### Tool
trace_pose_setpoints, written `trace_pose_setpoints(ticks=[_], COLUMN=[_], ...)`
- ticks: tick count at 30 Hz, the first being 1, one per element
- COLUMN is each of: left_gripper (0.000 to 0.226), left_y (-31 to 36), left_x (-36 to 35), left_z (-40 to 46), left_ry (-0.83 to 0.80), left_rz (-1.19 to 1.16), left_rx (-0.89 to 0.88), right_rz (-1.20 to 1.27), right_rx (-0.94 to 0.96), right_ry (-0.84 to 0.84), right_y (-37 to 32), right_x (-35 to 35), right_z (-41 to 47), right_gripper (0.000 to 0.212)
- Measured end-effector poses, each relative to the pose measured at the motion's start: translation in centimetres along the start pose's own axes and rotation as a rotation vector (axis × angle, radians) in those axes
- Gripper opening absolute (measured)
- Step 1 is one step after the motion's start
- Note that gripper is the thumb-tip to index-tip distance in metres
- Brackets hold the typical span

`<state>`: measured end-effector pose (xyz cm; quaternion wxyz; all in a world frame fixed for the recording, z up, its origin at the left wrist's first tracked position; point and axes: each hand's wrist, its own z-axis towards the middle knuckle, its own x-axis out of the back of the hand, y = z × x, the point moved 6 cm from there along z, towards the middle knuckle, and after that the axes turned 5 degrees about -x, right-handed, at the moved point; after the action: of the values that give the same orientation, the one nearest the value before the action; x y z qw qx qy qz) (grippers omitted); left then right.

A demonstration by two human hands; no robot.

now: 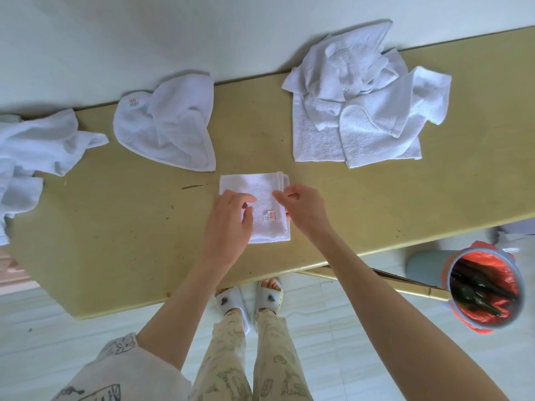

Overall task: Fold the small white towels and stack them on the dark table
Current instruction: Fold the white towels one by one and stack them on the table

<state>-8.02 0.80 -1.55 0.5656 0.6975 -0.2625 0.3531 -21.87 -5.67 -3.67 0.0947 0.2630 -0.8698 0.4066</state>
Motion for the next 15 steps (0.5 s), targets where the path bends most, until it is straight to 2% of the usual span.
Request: trace_pose_setpoints(ticks=[3, 10, 15], left_gripper=[0.029, 0.050, 0.054], left_y=[-0.9, -2.0, -2.2], left_x=[0.2, -1.8, -1.9], left_z=[-1.4, -2.7, -3.0], left_ry=[0.043, -0.105, -0.130], left_rz=[0.145, 0.275, 0.315], left_rx=[-0.126, -0.183, -0.227], right_rz=[-0.042, -0.081, -0.060], right_rx=[-0.020, -0.020, -0.019], right_ry=[0.015, 0.032, 0.048], right_y=[-0.1, -0.1, 0.1], right_x=[0.2, 0.6, 0.5], right_z=[0.0, 0.0, 0.0], right_gripper=[0.008, 0.009, 0.005])
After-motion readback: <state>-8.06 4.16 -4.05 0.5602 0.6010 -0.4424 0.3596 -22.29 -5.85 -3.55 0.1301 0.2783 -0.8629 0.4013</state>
